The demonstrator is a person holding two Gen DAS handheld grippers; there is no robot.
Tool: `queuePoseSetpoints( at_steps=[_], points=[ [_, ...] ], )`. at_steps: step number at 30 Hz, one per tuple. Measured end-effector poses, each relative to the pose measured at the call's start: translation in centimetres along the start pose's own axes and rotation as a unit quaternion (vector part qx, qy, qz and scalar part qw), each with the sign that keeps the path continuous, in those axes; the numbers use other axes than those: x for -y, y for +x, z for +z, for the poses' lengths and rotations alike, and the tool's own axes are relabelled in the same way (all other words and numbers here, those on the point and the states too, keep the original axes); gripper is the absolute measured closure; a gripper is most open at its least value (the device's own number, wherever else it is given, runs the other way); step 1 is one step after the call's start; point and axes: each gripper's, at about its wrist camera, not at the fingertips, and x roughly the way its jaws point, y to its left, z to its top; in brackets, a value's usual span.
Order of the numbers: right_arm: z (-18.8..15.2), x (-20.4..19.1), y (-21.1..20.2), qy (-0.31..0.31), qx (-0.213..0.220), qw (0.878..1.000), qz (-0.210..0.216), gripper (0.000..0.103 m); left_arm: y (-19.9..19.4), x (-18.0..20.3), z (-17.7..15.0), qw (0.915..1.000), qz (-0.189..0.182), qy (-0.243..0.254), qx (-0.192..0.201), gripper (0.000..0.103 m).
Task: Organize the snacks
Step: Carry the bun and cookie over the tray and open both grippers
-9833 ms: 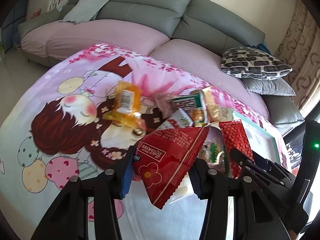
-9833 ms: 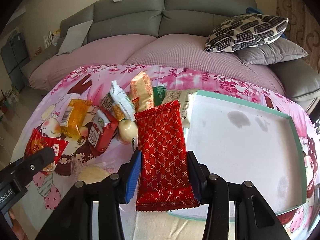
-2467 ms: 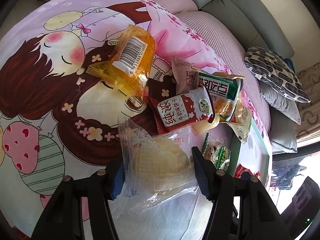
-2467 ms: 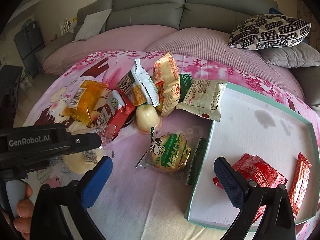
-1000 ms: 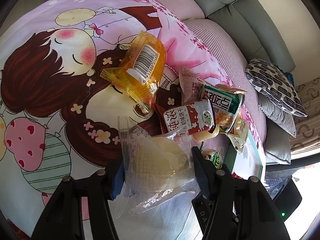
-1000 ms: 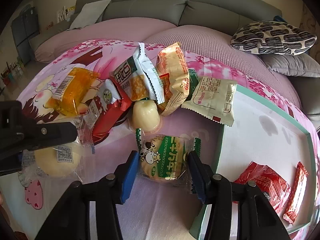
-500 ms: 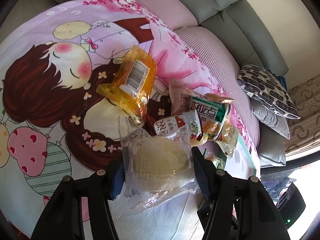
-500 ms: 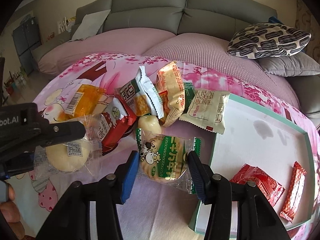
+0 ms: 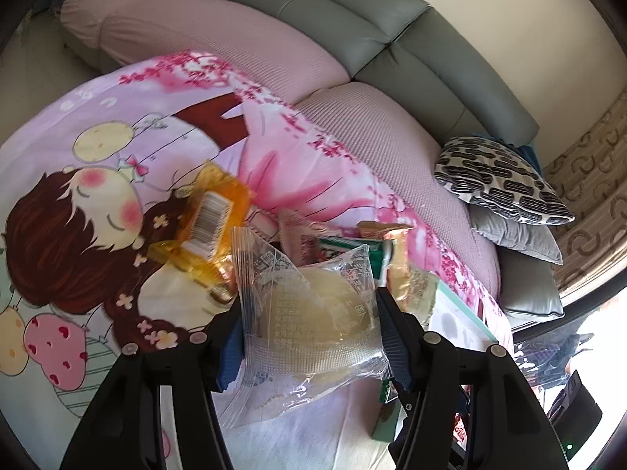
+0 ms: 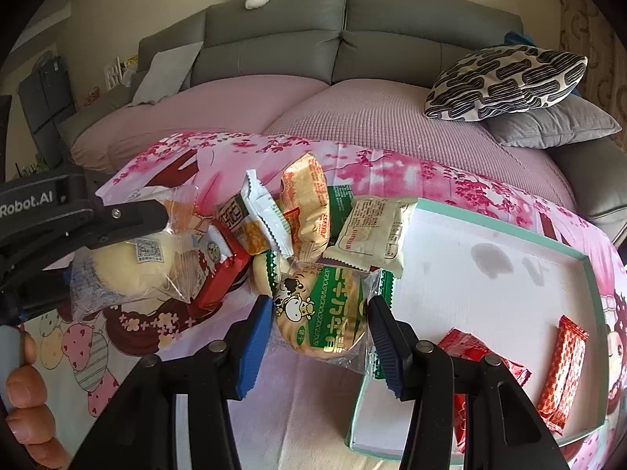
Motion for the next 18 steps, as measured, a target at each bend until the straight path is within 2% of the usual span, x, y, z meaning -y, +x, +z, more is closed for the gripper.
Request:
queuePoseSetpoints(
  at_steps=[3,7,18],
  points=[
    [0.3,1.2,-0.5,0.009,0.010,1.000,-0.013,0.050,0.0,1.6,0.1,0.9995,-0.012,0.026,0.015,0.041],
    [0.7,3.8,-1.0,0.038,0.018,0.998,-0.038,0.050,0.7,4.6,-0.2,0.9957,-0.046,0.078,0.019,0.041],
    [-0.2,13.1,-2.2,0.144,0.022,0.980,-0.136,0.050,3.5,11.6,-2.7,0.9806,-0.102,0.166,-0.018,0.041]
  ],
)
